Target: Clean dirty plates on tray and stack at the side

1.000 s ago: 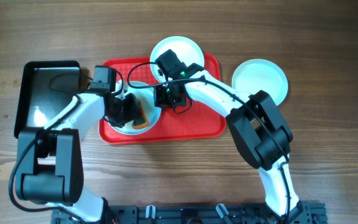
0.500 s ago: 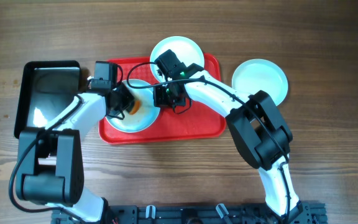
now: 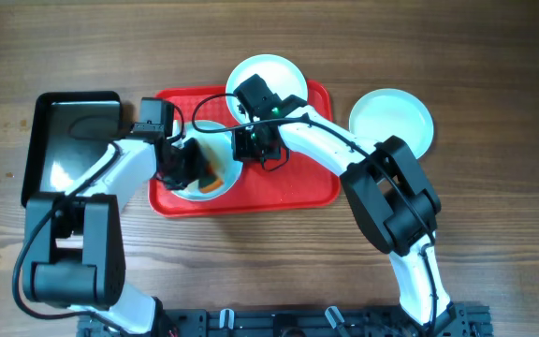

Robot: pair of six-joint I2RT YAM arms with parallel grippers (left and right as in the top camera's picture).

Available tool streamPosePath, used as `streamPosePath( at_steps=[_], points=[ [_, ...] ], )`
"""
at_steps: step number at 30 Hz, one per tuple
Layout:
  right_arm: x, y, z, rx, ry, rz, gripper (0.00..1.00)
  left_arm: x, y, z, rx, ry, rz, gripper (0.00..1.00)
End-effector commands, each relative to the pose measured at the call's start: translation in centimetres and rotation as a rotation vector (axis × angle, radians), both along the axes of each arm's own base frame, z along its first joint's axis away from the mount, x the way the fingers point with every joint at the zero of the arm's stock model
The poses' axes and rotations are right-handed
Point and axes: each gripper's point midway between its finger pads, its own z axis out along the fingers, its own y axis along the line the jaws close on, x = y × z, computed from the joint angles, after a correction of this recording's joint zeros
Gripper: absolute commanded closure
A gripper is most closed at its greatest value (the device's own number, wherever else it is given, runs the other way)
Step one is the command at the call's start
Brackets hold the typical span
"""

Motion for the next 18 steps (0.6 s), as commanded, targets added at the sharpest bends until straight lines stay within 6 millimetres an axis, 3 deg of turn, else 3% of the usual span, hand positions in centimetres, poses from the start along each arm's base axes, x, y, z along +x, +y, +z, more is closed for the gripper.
streamPosePath(
  at_steps=[1,5,9,14,18],
  points=[
    [-0.3,0.4,-0.6,0.006,0.016,0.006,0.96,0.7,-1.1,-0.2,-0.083,-0.041,-0.035,0.96],
    [-0.3,0.4,-0.6,0.006,0.015,0.006,0.96,3.0,4.7,-1.3,0.158,-0.069,0.233,0.96],
    [-0.3,0.4,-0.6,0.006,0.015,0.006,0.96,2.4,8.9,-1.7,0.353,-0.041,0.454,0.96],
    [-0.3,0.4,-0.6,0.006,0.016,0.006,0.96,-1.7,7.9,-2.5,0.339,0.136,0.399,0.96],
    [-0.2,0.4,-0.6,0.007,0.014,0.006,0.96,-4.2,2.6,-1.9,0.079,0.199,0.058,0.96]
  ],
)
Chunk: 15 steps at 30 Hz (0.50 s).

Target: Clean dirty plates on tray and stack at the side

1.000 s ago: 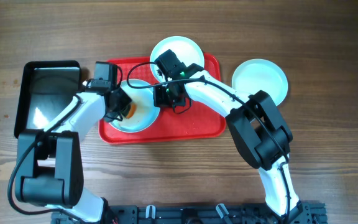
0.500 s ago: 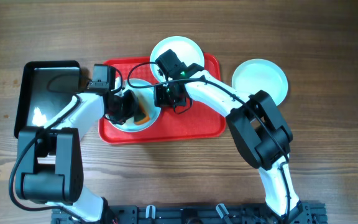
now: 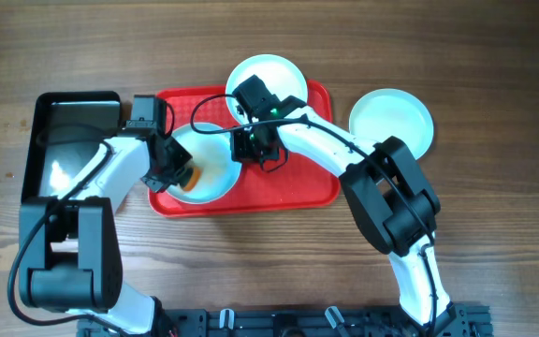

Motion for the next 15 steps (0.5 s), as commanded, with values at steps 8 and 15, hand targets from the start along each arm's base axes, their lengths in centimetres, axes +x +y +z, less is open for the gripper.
streamPosePath(
  at_steps=[8,15],
  points=[
    [-0.1,0.2,-0.7,0.003,0.014,0.001,0.95,0.6,-5.6,-0.2,-0.322,-0.095,-0.258,0.96],
    [-0.1,0.1,-0.7,0.002,0.015,0.002,0.96,3.0,0.1,0.7,-0.031,-0.105,0.097,0.96]
  ],
)
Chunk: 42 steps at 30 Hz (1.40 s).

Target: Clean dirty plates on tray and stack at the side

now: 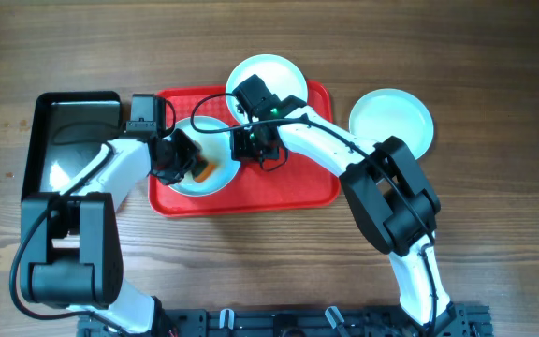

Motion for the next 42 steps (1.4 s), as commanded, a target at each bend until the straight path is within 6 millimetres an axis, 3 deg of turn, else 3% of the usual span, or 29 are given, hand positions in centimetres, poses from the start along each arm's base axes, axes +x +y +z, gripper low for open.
streamPosePath(
  at_steps=[1,8,11,12,15,19,21,25,29,36,42],
  points=[
    [-0.3,0.1,-0.7,-0.002,0.02,0.008,0.96,0.1,2.8,1.9,0.126,0.02,0.111,0.96],
    [-0.3,0.1,-0.7,-0.001,0.019,0.008,0.94,0.5,2.6,10.7,0.108,-0.153,0.094,0.96],
    [-0.2,0.2,-0.6,0.004,0.013,0.008,0.77,0.5,2.8,12.9,0.107,-0.221,0.094,0.96],
    [0.0,0.3,-0.6,0.008,0.008,0.008,0.7,0.5,3.0,13.2,0.118,-0.235,0.085,0.96],
    [0.3,0.6,-0.4,0.022,-0.009,0.006,0.68,0.1,4.8,12.8,0.164,-0.21,0.13,0.96],
    [0.2,0.7,-0.5,0.019,-0.007,0.011,0.95,0.1,7.0,12.5,0.224,-0.196,0.185,0.96],
    [-0.2,0.9,-0.1,0.04,0.012,0.03,0.95,0.0,7.8,12.3,0.232,-0.188,0.204,0.96],
    [-0.1,0.4,2.4,0.036,-0.037,0.051,0.95,0.0,8.3,11.9,0.239,-0.175,0.208,0.96],
    [0.7,-2.2,6.7,-0.067,-0.167,0.042,0.96,0.0,8.3,11.9,0.245,-0.175,0.195,0.96],
    [2.8,-10.5,13.8,-0.41,-0.448,-0.092,0.95,0.1,8.3,11.9,0.244,-0.178,0.196,0.96],
    [3.9,-15.3,18.3,-0.648,-0.639,-0.209,0.96,0.0,8.3,11.9,0.244,-0.177,0.195,0.96]
  ],
)
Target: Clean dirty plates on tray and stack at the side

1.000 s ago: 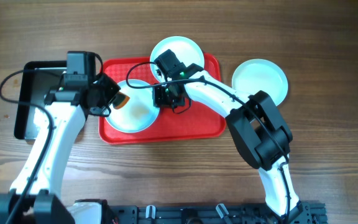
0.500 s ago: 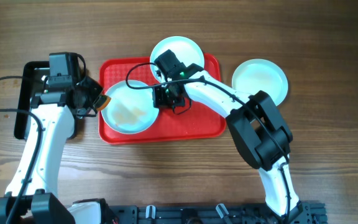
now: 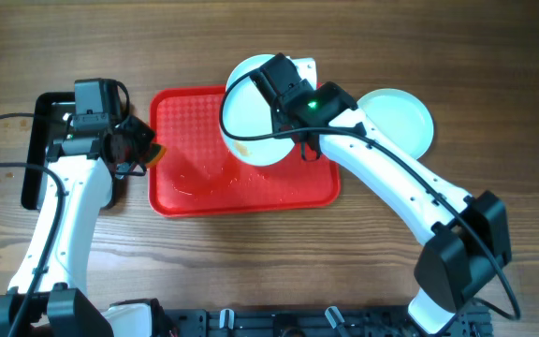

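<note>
A red tray [image 3: 204, 122] lies mid-table. Over its back right part my right gripper [image 3: 293, 117] is shut on the rim of a white plate [image 3: 251, 126], which shows a small brown smear near its front edge. That plate overlaps a second white plate [image 3: 251, 67] at the tray's back edge. A clean white plate [image 3: 400, 117] rests on the table to the right. At the tray's left edge my left gripper [image 3: 148, 150] is shut on an orange sponge [image 3: 160, 150].
A black bin [image 3: 40, 140] stands at the far left, partly under my left arm. Wet streaks [image 3: 190, 183] mark the tray's front left. My right arm crosses the table's right half down to the front edge.
My left gripper with the sponge has moved off the plate to the tray's left edge. The plate has gone from the tray's left centre to its back right, in my right gripper.
The plate sat at the tray's left centre with my right gripper on its right rim. At each earlier moment the sponge in my left gripper lay at a different spot on that plate. Now the sponge is off it and the plate is held further right.
</note>
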Robot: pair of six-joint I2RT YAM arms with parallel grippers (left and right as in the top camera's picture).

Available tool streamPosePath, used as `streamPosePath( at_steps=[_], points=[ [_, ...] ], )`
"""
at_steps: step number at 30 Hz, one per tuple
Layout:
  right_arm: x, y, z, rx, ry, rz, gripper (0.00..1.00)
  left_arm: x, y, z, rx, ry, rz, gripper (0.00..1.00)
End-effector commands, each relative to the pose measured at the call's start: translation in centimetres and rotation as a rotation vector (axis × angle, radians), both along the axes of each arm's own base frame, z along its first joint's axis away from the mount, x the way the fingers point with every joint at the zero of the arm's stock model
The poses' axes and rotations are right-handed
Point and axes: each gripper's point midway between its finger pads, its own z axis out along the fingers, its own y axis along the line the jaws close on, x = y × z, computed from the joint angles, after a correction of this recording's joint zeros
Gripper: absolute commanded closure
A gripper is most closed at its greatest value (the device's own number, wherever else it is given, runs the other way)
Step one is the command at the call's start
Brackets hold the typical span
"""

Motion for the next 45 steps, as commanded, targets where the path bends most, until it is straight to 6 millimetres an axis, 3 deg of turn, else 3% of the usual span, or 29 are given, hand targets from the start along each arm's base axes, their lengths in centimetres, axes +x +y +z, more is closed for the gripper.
streamPosePath(
  at_steps=[1,7,18,21,28,31,36,41,44,45],
  points=[
    [0.8,-2.6,4.5,-0.156,-0.194,-0.072,0.96,0.4,0.4,0.3,0.022,-0.007,-0.008,0.96],
    [-0.1,-1.3,5.9,-0.242,-0.279,-0.048,0.96,0.4,0.4,0.3,0.022,-0.007,-0.008,0.96],
    [-0.2,-1.1,5.9,-0.247,-0.278,-0.035,0.96,0.3,0.4,0.3,0.022,-0.006,-0.008,0.96],
    [-0.3,-0.3,6.3,-0.307,-0.29,0.049,0.96,0.4,0.4,0.3,0.022,-0.007,-0.008,0.96],
    [-2.6,3.0,11.7,-0.544,-0.56,0.09,0.95,0.4,0.4,0.3,0.022,-0.007,-0.008,0.96],
    [-4.0,3.4,14.2,-0.627,-0.675,0.04,0.96,0.4,0.4,0.3,0.021,-0.007,-0.008,0.96],
    [-5.5,4.6,15.9,-0.633,-0.767,0.009,0.96,0.3,0.4,0.2,0.021,-0.004,-0.008,0.96],
    [-5.7,4.8,16.1,-0.627,-0.778,0.003,0.96,0.3,0.4,0.2,0.021,-0.003,-0.008,0.96],
    [-5.2,5.9,14.0,-0.554,-0.694,0.091,0.96,0.3,0.4,0.2,0.021,-0.003,-0.008,0.96],
    [-5.0,6.7,12.1,-0.488,-0.609,0.166,0.96,0.3,0.4,0.2,0.021,-0.003,-0.008,0.96]
  ],
)
